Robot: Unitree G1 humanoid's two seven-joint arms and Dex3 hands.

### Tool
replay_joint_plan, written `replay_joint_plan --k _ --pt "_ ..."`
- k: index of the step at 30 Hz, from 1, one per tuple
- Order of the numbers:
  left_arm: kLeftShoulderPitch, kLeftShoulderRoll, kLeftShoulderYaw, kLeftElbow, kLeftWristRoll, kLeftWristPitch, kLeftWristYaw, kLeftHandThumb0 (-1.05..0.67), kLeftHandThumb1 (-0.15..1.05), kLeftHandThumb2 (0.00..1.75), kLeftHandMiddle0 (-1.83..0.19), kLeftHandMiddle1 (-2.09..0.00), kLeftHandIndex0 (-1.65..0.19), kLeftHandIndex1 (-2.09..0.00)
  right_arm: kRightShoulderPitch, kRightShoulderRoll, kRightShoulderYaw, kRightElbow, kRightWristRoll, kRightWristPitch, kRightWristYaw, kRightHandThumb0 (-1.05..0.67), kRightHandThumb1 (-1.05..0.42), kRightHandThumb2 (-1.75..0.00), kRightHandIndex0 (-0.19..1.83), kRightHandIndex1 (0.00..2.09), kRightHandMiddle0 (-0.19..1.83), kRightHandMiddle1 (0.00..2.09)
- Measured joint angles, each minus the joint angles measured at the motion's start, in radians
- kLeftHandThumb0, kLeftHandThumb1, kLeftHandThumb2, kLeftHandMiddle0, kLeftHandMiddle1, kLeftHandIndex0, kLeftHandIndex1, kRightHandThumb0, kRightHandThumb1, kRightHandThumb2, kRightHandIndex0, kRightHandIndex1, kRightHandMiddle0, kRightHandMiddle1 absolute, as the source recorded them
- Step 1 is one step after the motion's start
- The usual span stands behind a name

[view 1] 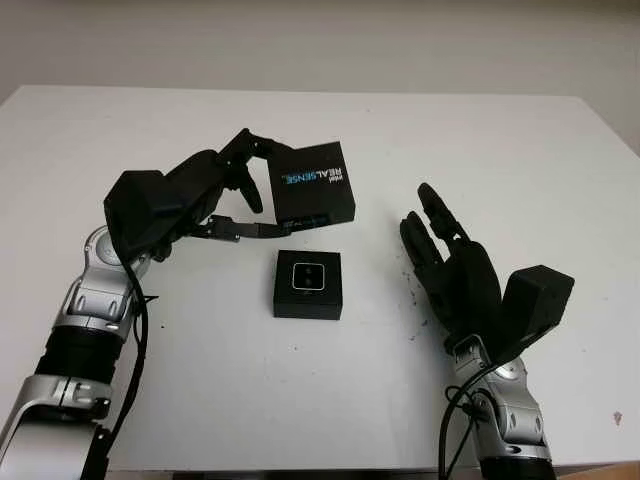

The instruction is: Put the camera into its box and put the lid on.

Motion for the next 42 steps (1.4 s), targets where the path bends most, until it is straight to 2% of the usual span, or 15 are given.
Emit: replay_joint_plan --k 7,11,14,20,25,42 --pt "0.079 0.021 0.000 -0.109 0.001 0.067 -0.038 -0.34 1.05 0.33 -0.75 -2.09 -0.35 -2.09 0.000 0.000 0.000 -0.005 0.001 0.008 -0.001 -0.44 -1.05 -0.21 0.08 0.04 0.14 0.07" --pt "0.098 0.024 -0.010 -0.138 0.021 0.085 -0.039 -0.35 1.05 0.33 -0.76 -2.09 -0.37 -2.09 0.000 0.000 0.003 -0.005 -0.007 0.008 -0.007 -0.45 -1.05 -0.21 0.09 0.05 0.14 0.07" --pt "0.102 0.028 -0.015 -0.153 0.031 0.112 -0.042 -0.35 1.05 0.34 -0.68 -2.09 -0.35 -2.09 0.000 0.001 0.003 -0.006 -0.003 0.008 -0.008 -0.45 -1.05 -0.21 0.08 0.05 0.13 0.07" --pt "0.104 0.034 -0.041 -0.160 0.058 0.142 -0.059 -0.35 1.05 0.34 -0.74 -2.09 -0.38 -2.09 0.000 0.001 0.002 -0.006 0.000 0.008 -0.012 -0.45 -1.05 -0.20 0.07 0.05 0.14 0.07" --pt "0.104 0.040 -0.050 -0.154 0.067 0.116 -0.073 -0.35 1.05 0.33 -0.79 -2.09 -0.43 -2.09 0.000 0.001 0.004 -0.006 -0.003 0.008 -0.016 -0.46 -1.05 -0.20 0.07 0.05 0.13 0.06" --pt "0.091 0.061 -0.069 -0.133 0.103 0.103 -0.104 -0.36 1.05 0.33 -0.79 -2.09 -0.42 -2.09 0.004 0.003 0.002 -0.006 0.004 0.001 -0.015 -0.46 -1.05 -0.20 0.07 0.05 0.13 0.06"
